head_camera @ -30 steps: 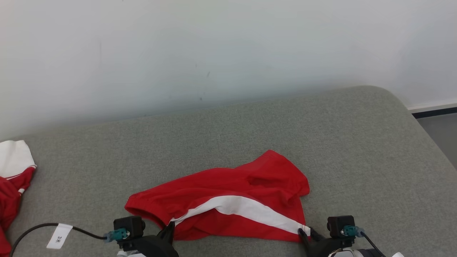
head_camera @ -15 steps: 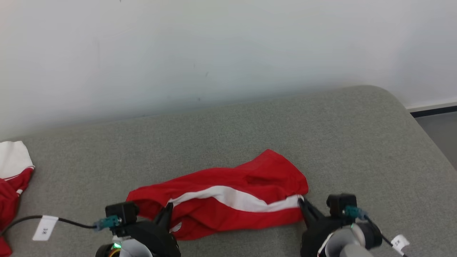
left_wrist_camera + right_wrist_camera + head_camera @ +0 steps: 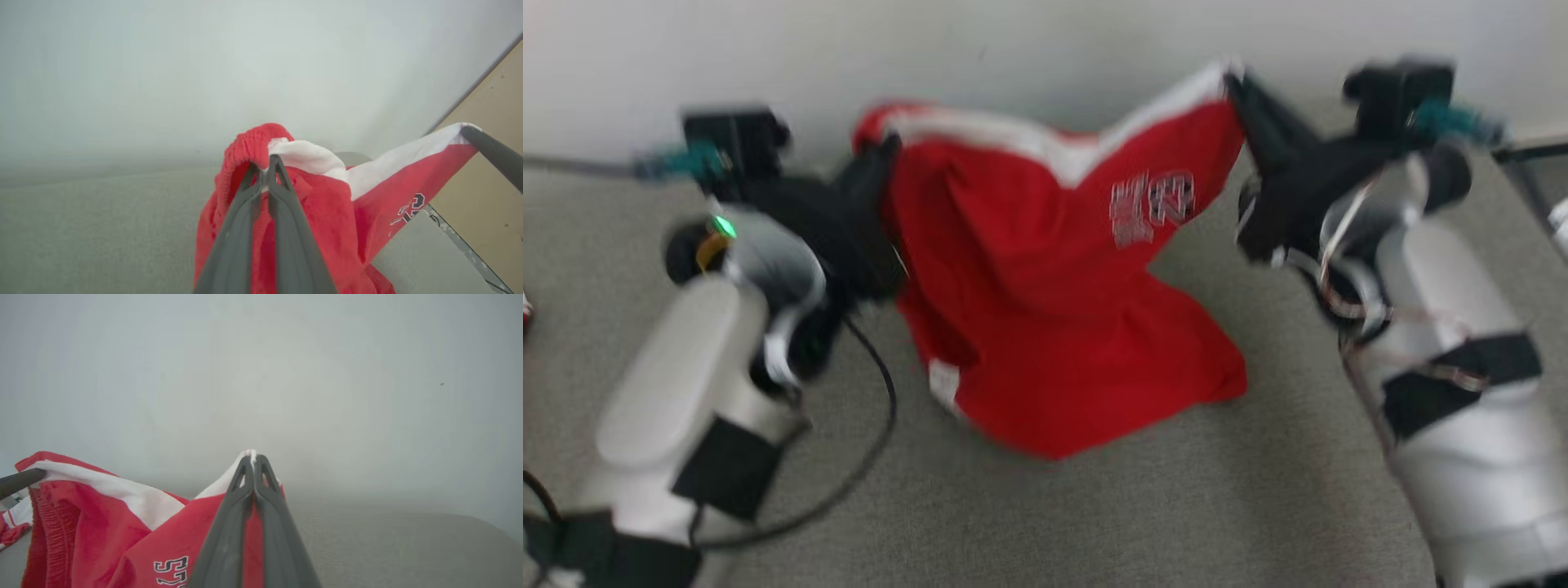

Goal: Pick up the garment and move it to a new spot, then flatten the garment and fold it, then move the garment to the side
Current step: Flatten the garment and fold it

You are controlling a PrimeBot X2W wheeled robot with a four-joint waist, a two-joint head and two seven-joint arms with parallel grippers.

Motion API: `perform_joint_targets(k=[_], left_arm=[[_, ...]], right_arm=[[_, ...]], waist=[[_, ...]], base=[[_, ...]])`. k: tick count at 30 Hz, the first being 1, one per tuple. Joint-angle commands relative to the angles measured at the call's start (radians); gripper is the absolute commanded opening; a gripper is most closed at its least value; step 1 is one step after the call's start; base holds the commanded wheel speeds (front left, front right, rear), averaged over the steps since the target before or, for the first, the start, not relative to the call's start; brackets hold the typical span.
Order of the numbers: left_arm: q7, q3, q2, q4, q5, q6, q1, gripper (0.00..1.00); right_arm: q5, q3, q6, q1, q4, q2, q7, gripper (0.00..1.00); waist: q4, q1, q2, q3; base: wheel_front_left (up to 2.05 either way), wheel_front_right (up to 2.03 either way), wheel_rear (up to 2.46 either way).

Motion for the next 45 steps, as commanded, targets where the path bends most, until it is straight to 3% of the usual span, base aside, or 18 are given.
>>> perform_joint_targets(k=[1,6,10,13,16,22,26,31,34,35,38,45], left_arm=[[-0.010,0.017,0.019,0.022,0.017,0.009,-0.063,0.00],[-0.094,0.051,0.009,0.095,0.057,-0.014,-0.285,0.00],[-0.248,0.077,0.003,0.126,0.096,-0.053,-0.421,0.00],[-0.372,0.079,-0.027,0.134,0.118,-0.082,-0.466,0.00],[-0.419,0.047,-0.050,0.167,0.125,-0.114,-0.424,0.00],[-0.440,-0.026,-0.083,0.246,0.096,-0.151,-0.229,0.00],[-0.423,-0.083,-0.091,0.273,0.065,-0.168,-0.063,0.00],[-0.388,-0.162,-0.073,0.250,0.030,-0.175,0.126,0.00],[-0.369,-0.191,-0.055,0.228,0.027,-0.177,0.190,0.00],[-0.353,-0.211,-0.034,0.205,0.016,-0.174,0.249,0.00],[-0.335,-0.239,-0.001,0.163,0.022,-0.171,0.319,0.00],[-0.294,-0.278,0.077,0.030,0.046,-0.110,0.477,0.00]], right_arm=[[0.011,-0.010,-0.002,-0.070,0.019,0.005,-0.013,0.00],[-0.060,-0.045,-0.002,-0.316,0.126,0.007,-0.122,0.00],[-0.146,-0.097,-0.002,-0.464,0.190,0.006,-0.266,0.00],[-0.214,-0.147,-0.002,-0.525,0.229,0.001,-0.371,0.00],[-0.239,-0.162,-0.002,-0.519,0.267,0.014,-0.402,0.00],[-0.184,-0.019,-0.002,-0.361,0.323,-0.016,-0.322,0.00],[-0.115,0.120,-0.002,-0.187,0.274,-0.094,-0.253,0.00],[-0.014,0.243,-0.002,0.039,0.135,-0.253,-0.167,0.00],[0.020,0.255,-0.002,0.124,0.069,-0.300,-0.136,0.00],[0.047,0.267,-0.002,0.198,-0.006,-0.340,-0.100,0.00],[0.078,0.256,-0.002,0.306,-0.117,-0.384,-0.051,0.00],[0.093,0.092,-0.002,0.605,-0.399,-0.422,0.126,0.00]], waist=[[0.011,-0.0002,-0.0002,0.145],[0.001,-0.0002,-0.0002,0.217],[0.009,-0.0002,-0.0002,0.227],[0.026,-0.0002,-0.0002,0.211],[0.041,-0.0002,-0.0002,0.193],[0.059,-0.0002,-0.0002,0.151],[0.066,-0.0002,-0.0002,0.102],[0.068,-0.0002,-0.0002,0.016],[0.066,-0.0002,-0.0002,-0.020],[0.060,-0.0002,-0.0002,-0.054],[0.052,-0.0002,-0.0002,-0.108],[0.052,-0.0002,-0.0002,-0.189]], base=[[0.00,0.00,0.00],[0.00,0.00,0.00],[0.00,0.00,0.00],[0.00,0.00,0.00],[0.00,0.00,0.00],[0.00,0.00,0.00],[0.00,0.00,0.00],[0.00,0.00,0.00],[0.00,0.00,0.00],[0.00,0.00,0.00],[0.00,0.00,0.00],[0.00,0.00,0.00]])
